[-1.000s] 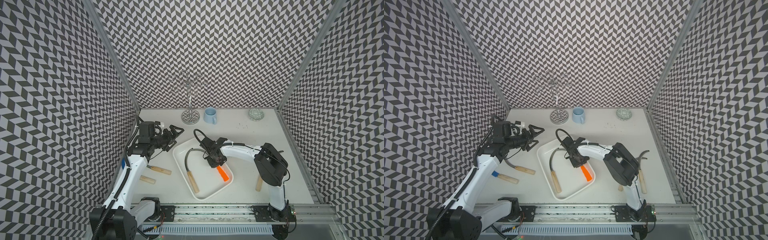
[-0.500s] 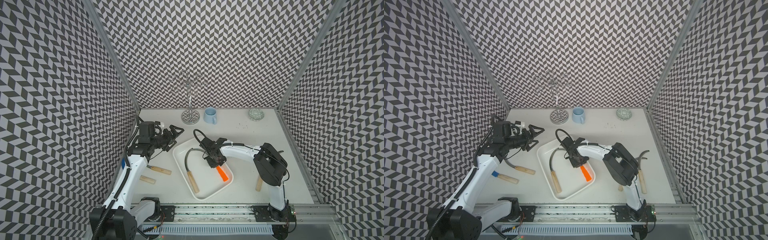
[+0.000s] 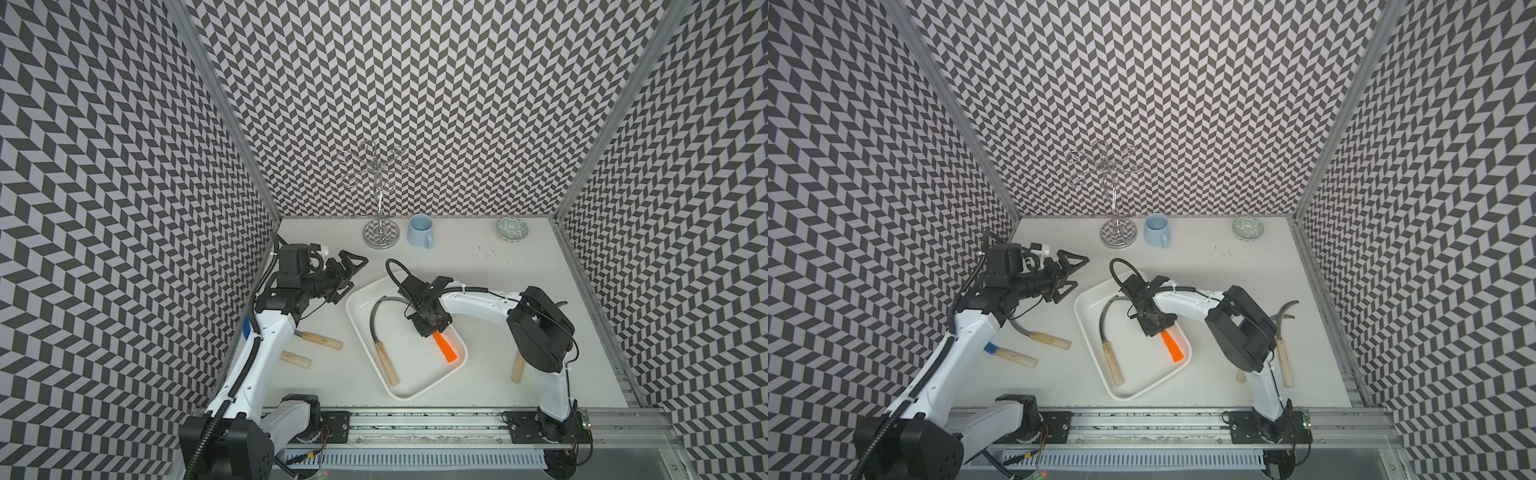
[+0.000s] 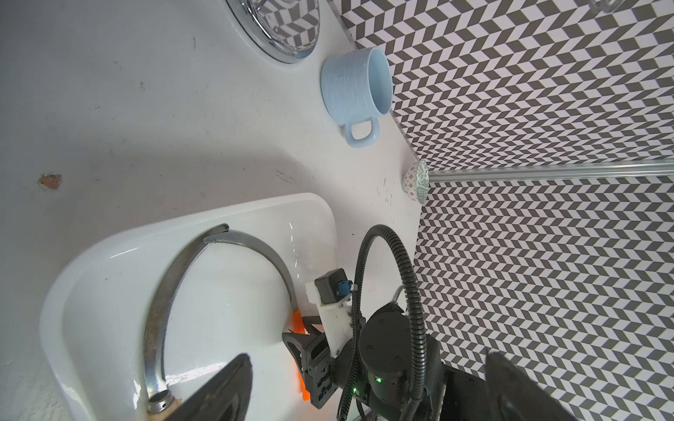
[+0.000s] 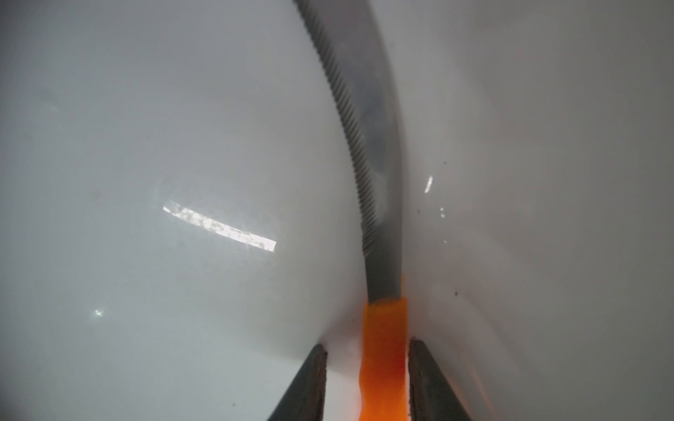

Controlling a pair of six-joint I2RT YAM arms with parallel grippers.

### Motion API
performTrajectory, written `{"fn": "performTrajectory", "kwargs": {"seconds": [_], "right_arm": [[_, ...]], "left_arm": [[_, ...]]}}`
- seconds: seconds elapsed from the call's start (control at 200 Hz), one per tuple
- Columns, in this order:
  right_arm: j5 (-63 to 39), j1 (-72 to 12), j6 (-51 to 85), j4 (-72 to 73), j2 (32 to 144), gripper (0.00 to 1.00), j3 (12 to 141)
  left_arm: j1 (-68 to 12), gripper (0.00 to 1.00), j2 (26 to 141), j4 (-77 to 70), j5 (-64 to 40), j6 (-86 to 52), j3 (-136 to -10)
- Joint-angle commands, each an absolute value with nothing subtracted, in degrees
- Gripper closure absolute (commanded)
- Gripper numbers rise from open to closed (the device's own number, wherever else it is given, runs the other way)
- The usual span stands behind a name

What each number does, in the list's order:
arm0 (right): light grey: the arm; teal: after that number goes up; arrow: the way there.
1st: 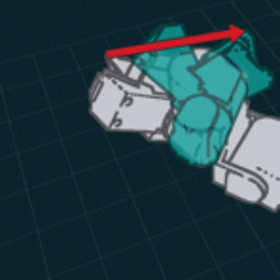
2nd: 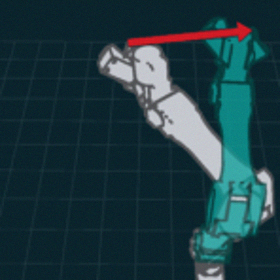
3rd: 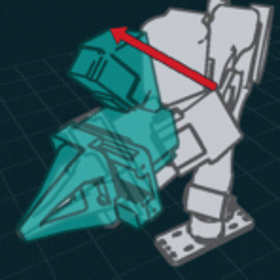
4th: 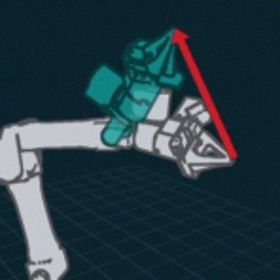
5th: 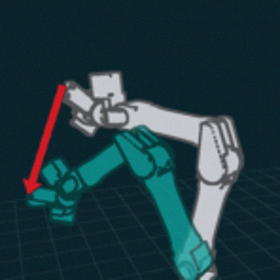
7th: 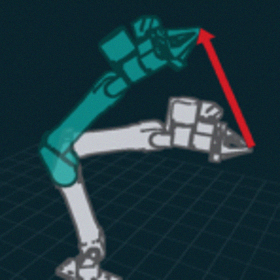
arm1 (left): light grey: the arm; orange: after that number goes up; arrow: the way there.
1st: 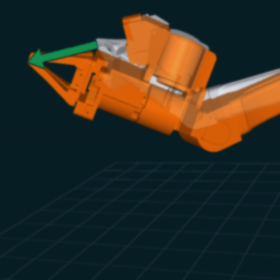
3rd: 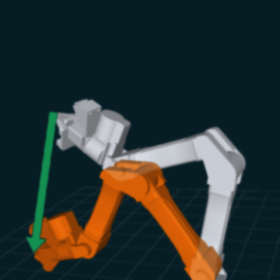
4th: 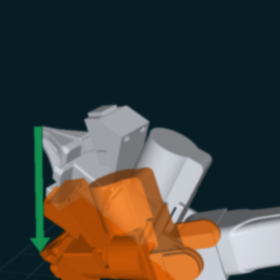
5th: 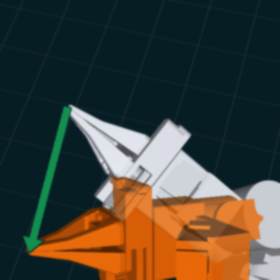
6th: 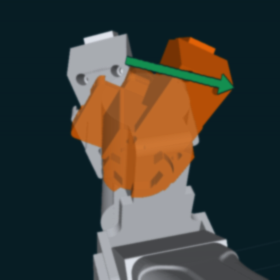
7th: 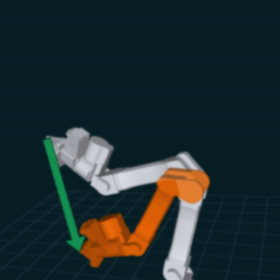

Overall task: Put small sickles into storage boxes
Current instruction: Place the sickle in the storage box.

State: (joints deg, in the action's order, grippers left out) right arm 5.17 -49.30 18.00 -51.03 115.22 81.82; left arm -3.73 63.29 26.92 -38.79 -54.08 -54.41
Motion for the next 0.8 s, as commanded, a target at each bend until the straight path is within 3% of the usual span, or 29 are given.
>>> {"fn": "performTrajectory", "kwargs": {"seconds": [0.0,0.796], "right_arm": [[6.8,-49.0,18.0,-52.5,116.4,0.59,82.3],[7.0,-49.7,18.8,-59.5,112.2,0.54,91.2]], "left_arm": [[-3.6,0.01,61.8,24.3,-39.6,-55.8,-53.2],[-3.5,0.01,60.7,25.4,-38.5,-54.8,-52.7]]}}
